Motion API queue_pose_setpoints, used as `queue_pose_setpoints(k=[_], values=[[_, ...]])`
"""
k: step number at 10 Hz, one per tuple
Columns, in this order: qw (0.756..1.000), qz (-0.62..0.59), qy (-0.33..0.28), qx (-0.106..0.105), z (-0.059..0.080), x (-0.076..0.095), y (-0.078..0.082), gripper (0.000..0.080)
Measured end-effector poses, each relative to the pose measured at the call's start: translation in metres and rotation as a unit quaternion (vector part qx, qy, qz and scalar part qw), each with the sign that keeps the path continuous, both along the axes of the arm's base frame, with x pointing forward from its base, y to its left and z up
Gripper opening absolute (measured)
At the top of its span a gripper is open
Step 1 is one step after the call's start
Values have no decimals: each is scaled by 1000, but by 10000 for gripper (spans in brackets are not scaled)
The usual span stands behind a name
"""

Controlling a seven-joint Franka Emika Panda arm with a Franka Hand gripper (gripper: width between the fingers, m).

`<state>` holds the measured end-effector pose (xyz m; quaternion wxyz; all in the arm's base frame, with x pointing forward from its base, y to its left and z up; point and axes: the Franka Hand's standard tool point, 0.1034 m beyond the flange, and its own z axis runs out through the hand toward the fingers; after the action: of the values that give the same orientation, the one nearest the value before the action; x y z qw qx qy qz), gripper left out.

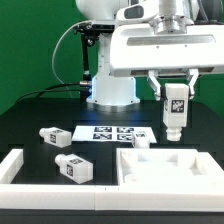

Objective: Assemble one leg

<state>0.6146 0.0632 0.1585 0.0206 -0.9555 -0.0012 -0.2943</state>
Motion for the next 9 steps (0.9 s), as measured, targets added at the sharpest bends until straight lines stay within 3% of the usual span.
queue_pose_setpoints(k=[1, 3, 8, 9], values=[[1000, 8, 11, 3, -4, 0, 15, 285], [999, 24, 26, 4, -11, 27, 39, 285], [999, 26, 20, 1, -20, 30, 40, 285], [999, 30, 24, -1, -31, 26, 46, 285]])
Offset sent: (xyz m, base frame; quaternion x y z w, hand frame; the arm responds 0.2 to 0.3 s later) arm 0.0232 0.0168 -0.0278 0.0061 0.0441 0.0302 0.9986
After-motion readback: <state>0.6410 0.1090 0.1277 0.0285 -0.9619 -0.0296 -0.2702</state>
